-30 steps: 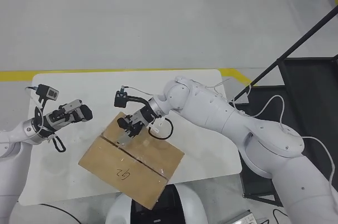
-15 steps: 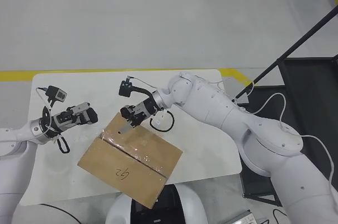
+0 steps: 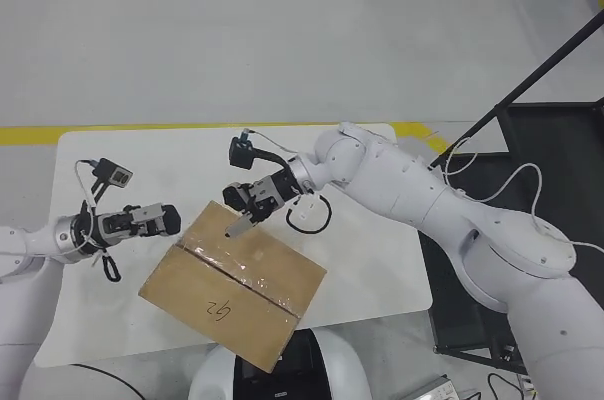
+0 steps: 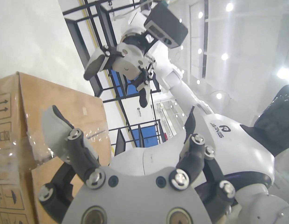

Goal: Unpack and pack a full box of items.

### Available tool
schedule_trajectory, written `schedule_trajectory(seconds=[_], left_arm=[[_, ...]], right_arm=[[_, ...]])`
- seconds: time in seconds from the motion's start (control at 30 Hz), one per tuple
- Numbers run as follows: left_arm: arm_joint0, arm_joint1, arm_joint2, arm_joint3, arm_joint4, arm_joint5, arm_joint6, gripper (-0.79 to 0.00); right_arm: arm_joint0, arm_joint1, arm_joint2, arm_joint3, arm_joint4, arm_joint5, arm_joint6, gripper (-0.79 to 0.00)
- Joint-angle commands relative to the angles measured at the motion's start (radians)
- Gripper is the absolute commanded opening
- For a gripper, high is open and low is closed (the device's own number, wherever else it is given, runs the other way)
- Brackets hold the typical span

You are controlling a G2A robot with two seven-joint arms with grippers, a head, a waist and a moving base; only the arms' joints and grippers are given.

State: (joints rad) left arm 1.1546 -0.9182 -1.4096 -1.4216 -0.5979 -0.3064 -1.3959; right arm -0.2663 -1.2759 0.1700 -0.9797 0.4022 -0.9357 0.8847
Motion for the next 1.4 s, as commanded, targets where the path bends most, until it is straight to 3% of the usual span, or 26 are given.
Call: schedule_trajectory(seconds=[0.0, 0.33, 0.57, 0.87, 1.07, 1.37], left_arm=[[-0.013, -0.001, 0.025, 0.005, 0.038, 0.009, -0.009, 0.000], [-0.073, -0.006, 0.117, 0.047, 0.186, 0.070, -0.023, 0.000], [-0.070, 0.004, 0.090, 0.067, 0.213, 0.085, 0.004, 0.000], [-0.068, 0.009, 0.087, 0.084, 0.240, 0.098, 0.033, 0.000], [-0.089, 0.003, 0.121, 0.118, 0.283, 0.105, 0.087, 0.000], [-0.097, -0.005, 0.098, 0.163, 0.103, 0.071, 0.100, 0.000]], right_arm=[[-0.006, 0.043, 0.000, -0.042, 0.021, 0.002, 0.001, 0.000], [-0.047, 0.295, 0.000, -0.304, 0.052, -0.033, -0.033, 0.000], [-0.065, 0.418, 0.000, -0.414, 0.056, -0.056, -0.056, 0.000], [-0.080, 0.494, 0.006, -0.467, 0.071, -0.068, -0.068, 0.000], [-0.090, 0.519, 0.014, -0.486, 0.071, -0.071, -0.071, 0.000], [-0.105, 0.547, 0.043, -0.523, 0.071, -0.077, -0.077, 0.000]])
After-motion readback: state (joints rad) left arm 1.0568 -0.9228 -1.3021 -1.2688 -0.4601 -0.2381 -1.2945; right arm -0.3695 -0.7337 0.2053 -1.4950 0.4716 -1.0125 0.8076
